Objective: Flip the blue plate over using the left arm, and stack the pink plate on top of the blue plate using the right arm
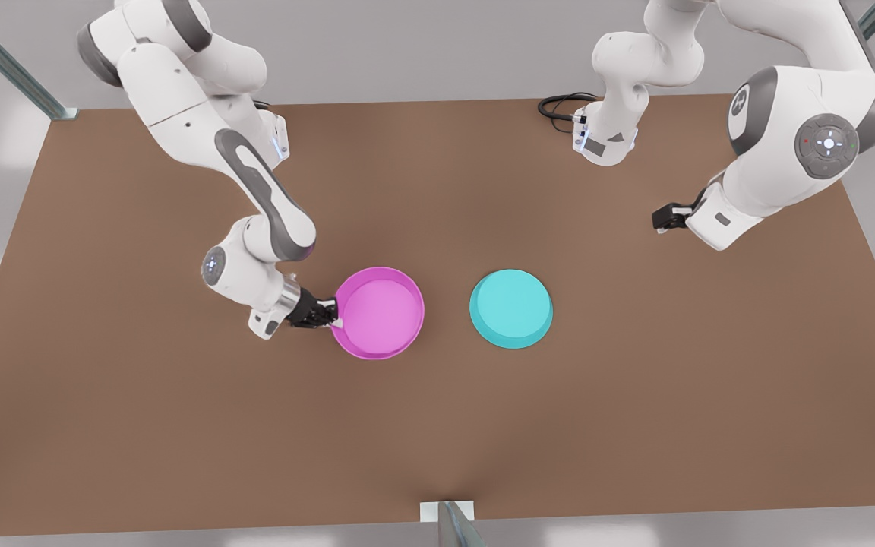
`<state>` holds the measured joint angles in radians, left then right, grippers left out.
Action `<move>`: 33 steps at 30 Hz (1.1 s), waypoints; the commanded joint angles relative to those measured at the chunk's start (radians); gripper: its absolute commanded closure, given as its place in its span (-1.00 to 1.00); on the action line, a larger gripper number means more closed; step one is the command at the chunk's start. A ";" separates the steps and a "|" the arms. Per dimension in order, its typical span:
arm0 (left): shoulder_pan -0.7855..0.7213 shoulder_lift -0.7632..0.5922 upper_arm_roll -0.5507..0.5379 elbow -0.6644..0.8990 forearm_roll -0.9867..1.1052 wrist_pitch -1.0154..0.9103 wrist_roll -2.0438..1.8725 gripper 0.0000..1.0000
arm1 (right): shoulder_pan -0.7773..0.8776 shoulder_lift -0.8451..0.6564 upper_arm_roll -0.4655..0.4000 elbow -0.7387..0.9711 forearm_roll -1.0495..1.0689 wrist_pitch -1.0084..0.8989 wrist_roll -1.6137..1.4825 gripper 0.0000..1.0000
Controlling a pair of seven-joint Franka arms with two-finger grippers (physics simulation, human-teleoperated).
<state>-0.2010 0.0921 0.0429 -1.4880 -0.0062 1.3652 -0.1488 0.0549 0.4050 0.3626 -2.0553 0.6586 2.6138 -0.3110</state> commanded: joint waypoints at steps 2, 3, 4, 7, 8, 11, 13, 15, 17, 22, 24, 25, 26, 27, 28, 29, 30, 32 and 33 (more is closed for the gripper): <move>0.000 0.000 0.000 0.000 0.000 0.000 0.002 -1.00 | 0.121 -0.003 -0.086 0.017 0.038 0.000 0.018 0.57; 0.002 0.000 0.000 0.000 0.000 0.000 0.003 -1.00 | 0.169 -0.003 -0.120 0.024 0.061 0.000 0.020 0.57; 0.000 0.000 0.000 0.000 0.000 -0.003 0.003 -1.00 | 0.223 -0.003 -0.155 0.027 0.094 0.000 0.027 0.57; -0.001 0.000 0.000 0.000 0.000 -0.003 0.000 -1.00 | 0.414 0.001 -0.303 0.056 0.184 0.000 0.053 0.57; 0.000 0.000 0.000 0.000 0.000 -0.003 0.000 -1.00 | 0.482 0.006 -0.358 0.073 0.213 0.000 0.066 0.57; 0.000 0.000 0.000 0.000 0.000 -0.003 0.000 -1.00 | 0.612 0.024 -0.453 0.115 0.283 0.000 0.095 0.57; 0.000 0.000 0.000 0.000 0.000 -0.003 0.000 -1.00 | 0.736 0.054 -0.553 0.144 0.341 -0.001 0.107 0.57; 0.000 0.000 0.000 0.000 0.000 -0.003 0.000 -1.00 | 0.807 0.087 -0.606 0.184 0.345 -0.005 0.150 0.57; 0.000 0.000 0.000 0.000 0.000 -0.003 0.000 -1.00 | 0.850 0.118 -0.634 0.225 0.345 -0.008 0.197 0.57; -0.008 0.015 -0.002 0.032 0.003 -0.006 0.003 -1.00 | 0.977 0.216 -0.752 0.356 0.343 -0.058 0.355 0.57; -0.017 0.026 -0.003 0.060 -0.008 -0.021 0.005 -1.00 | 1.004 0.248 -0.760 0.391 0.343 -0.058 0.397 0.57; -0.017 0.032 -0.005 0.064 -0.008 -0.026 0.003 -1.00 | 1.022 0.259 -0.777 0.405 0.345 -0.060 0.415 0.57; -0.018 0.034 -0.005 0.064 -0.006 -0.028 0.002 -1.00 | 1.042 0.278 -0.797 0.422 0.343 -0.070 0.437 0.57; -0.018 0.035 -0.005 0.064 -0.006 -0.028 0.002 -1.00 | 1.054 0.281 -0.803 0.429 0.343 -0.071 0.441 0.57; -0.025 0.035 -0.005 0.064 -0.004 -0.028 0.000 -1.00 | 1.065 0.294 -0.811 0.449 0.343 -0.072 0.471 0.57; -0.025 0.037 -0.005 0.064 -0.003 -0.028 0.000 -1.00 | 1.066 0.310 -0.811 0.467 0.342 -0.074 0.493 0.57; -0.026 0.037 -0.005 0.064 -0.003 -0.028 0.000 -1.00 | 1.096 0.333 -0.840 0.492 0.340 -0.080 0.521 0.57; -0.026 0.040 -0.005 0.064 -0.003 -0.028 -0.002 -1.00 | 1.100 0.362 -0.852 0.534 0.340 -0.094 0.552 0.57; -0.026 0.043 -0.005 0.064 -0.003 -0.028 -0.002 -1.00 | 1.102 0.367 -0.852 0.544 0.340 -0.094 0.561 0.57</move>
<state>-0.2279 0.1350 0.0384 -1.4235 -0.0093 1.3376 -0.1503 1.1567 0.7840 -0.4890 -1.4986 1.0123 2.5230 0.2445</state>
